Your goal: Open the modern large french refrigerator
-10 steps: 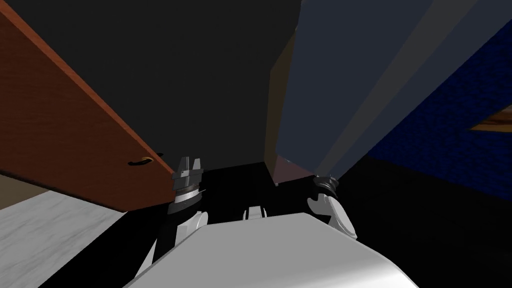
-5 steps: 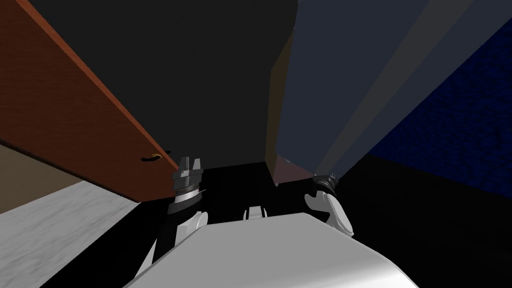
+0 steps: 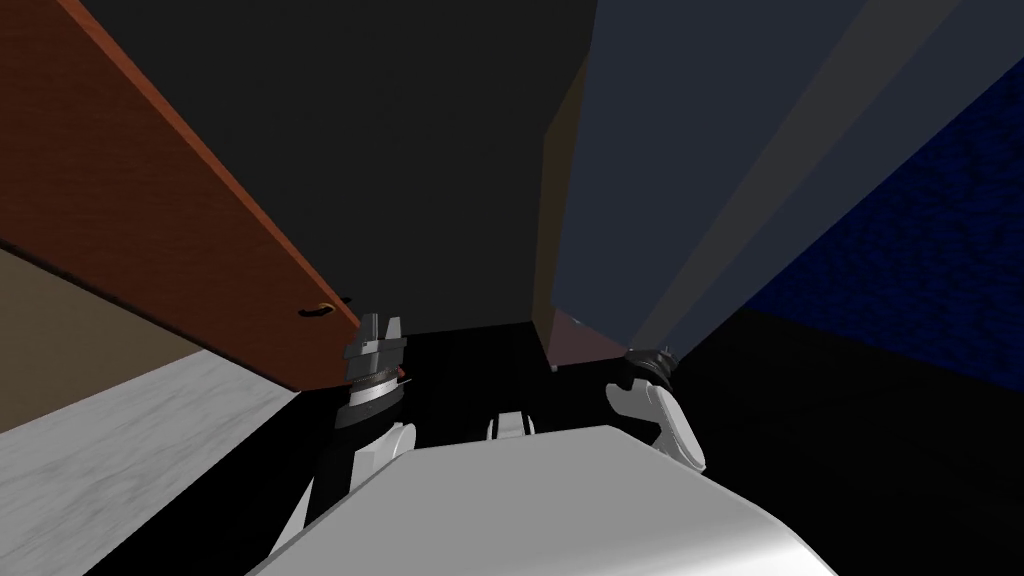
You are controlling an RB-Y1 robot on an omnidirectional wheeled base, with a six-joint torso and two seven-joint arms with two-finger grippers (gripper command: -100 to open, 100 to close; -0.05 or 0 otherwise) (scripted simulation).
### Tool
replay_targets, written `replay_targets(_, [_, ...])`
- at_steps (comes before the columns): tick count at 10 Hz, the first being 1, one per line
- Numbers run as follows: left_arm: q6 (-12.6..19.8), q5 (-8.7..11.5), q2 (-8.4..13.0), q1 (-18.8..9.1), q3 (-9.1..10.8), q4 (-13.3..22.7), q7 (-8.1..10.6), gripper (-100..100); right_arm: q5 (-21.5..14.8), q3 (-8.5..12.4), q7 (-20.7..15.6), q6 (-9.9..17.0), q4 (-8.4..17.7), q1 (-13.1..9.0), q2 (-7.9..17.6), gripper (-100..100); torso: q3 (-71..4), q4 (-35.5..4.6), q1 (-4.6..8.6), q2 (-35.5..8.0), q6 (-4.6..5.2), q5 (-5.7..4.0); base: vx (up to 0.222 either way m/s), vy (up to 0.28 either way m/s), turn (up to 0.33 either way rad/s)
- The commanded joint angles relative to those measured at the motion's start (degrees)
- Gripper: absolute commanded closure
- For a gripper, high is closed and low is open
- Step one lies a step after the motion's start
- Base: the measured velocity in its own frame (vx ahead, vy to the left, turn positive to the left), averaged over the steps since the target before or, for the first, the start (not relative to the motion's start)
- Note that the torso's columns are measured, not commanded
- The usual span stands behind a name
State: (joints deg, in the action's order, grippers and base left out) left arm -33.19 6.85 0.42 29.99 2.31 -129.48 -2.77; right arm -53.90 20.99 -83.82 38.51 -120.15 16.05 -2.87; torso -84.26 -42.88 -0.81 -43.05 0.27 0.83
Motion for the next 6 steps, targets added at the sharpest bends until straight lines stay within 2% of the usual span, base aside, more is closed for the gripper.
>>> replay_targets(1, [0.0, 0.0, 0.0, 0.0, 0.0, 0.0, 0.0, 0, 0.2, -0.1, -0.2, 0.2, 0.2, 0.1, 0.0, 0, 0.0, 0.1, 0.04, 0.1, -0.01, -0.15, 0.011, -0.005, 0.022])
replay_targets(6, [0.0, 0.0, 0.0, 0.0, 0.0, 0.0, 0.0, 0, 0.4, -0.5, -0.3, 0.5, 1.3, 0.5, 0.0, 0, -0.2, 0.4, 0.57, 0.5, -0.17, -0.57, 0.005, 0.001, 0.012])
